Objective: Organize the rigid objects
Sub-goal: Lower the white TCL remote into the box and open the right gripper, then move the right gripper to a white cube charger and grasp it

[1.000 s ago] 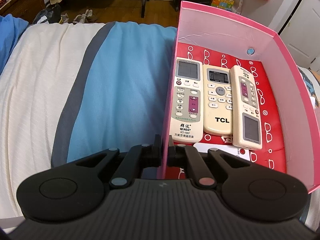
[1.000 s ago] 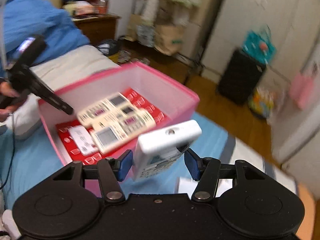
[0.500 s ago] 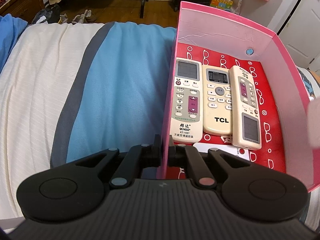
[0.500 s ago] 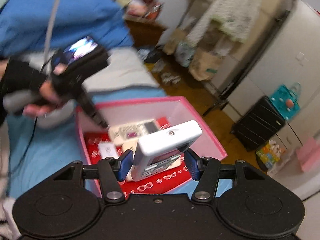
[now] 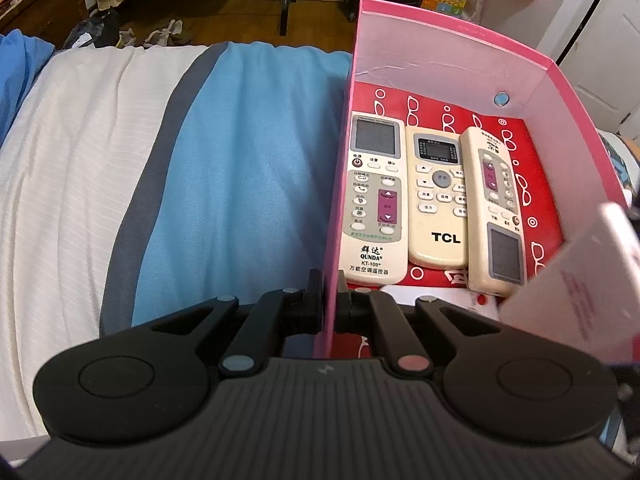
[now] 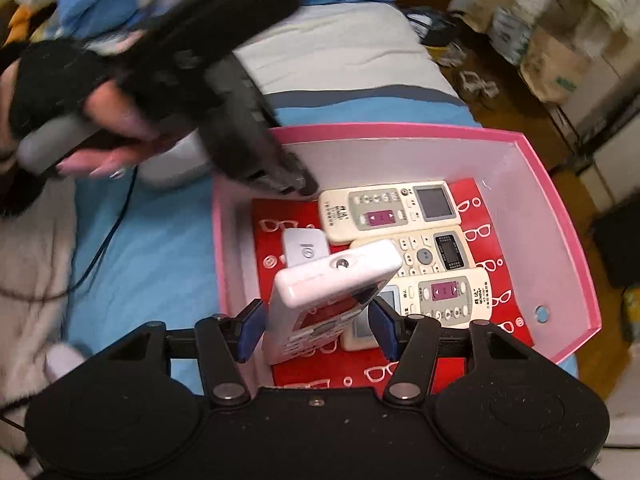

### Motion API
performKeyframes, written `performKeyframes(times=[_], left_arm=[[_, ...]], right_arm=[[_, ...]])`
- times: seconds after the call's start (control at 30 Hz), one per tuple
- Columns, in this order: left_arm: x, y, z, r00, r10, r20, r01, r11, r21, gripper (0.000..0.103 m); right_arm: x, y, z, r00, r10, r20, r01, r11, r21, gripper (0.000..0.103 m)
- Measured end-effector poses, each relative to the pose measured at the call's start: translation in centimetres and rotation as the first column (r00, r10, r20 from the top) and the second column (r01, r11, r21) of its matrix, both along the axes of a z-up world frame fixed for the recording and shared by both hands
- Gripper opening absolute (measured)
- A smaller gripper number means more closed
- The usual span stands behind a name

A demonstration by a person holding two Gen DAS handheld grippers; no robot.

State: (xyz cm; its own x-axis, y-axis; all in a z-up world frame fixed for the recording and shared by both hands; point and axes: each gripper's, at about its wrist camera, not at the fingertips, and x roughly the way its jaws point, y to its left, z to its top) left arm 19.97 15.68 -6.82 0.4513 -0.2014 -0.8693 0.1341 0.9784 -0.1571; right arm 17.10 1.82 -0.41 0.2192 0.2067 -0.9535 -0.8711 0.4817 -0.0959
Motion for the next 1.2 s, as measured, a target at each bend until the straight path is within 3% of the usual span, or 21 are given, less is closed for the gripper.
performKeyframes(times=[0.17, 0.23, 0.43, 0.6, 0.8, 0.93, 1.03, 1.2], left_arm=[[0.1, 0.0, -0.1, 1.0, -0.003, 0.001, 0.003, 1.0, 0.0, 0.004], [0.1, 0.0, 0.0, 1.0, -0.002, -0.001, 0.002, 1.0, -0.004, 0.004], [-0.1, 0.1, 0.0, 1.0, -0.003, 0.001, 0.003, 1.0, -0.007, 0.004], [-0.1, 0.1, 0.0, 1.0, -0.005, -0.001, 0.005, 1.0, -0.009, 0.004], [-0.1, 0.1, 0.0, 1.0, -0.004, -0.001, 0.004, 1.0, -0.009, 0.004], [-0.1, 0.2, -0.1, 1.0, -0.006, -0.002, 0.006, 1.0, -0.006, 0.004], [-0.1, 0.2, -0.1, 1.0, -0.009, -0.005, 0.009, 1.0, -0.005, 0.004], [-0.1, -0.1, 0.0, 1.0, -0.008, -0.002, 0.008, 1.0, 0.008, 0.004]], right_arm=[[0.9, -0.1, -1.0, 0.998, -0.032, -0.054, 0.037, 0.996, 0.085, 0.058], [1.4, 0.0, -1.2, 0.995, -0.056, -0.085, 0.065, 0.992, 0.11, 0.047], [2.0, -0.2, -1.5, 0.987, -0.11, -0.119, 0.129, 0.977, 0.167, 0.047], [2.4, -2.6, 0.0, 0.966, -0.215, -0.147, 0.248, 0.931, 0.267, 0.047], [0.5, -8.2, 3.6, 0.914, -0.4, -0.072, 0.396, 0.836, 0.38, 0.049], [-1.3, -13.2, 5.0, 0.826, -0.564, 0.0, 0.507, 0.743, 0.436, 0.056], [-1.7, -17.3, 4.8, 0.734, -0.679, -0.02, 0.618, 0.655, 0.434, 0.057], [-1.2, -24.1, 2.4, 0.52, -0.828, -0.209, 0.815, 0.408, 0.412, 0.057]])
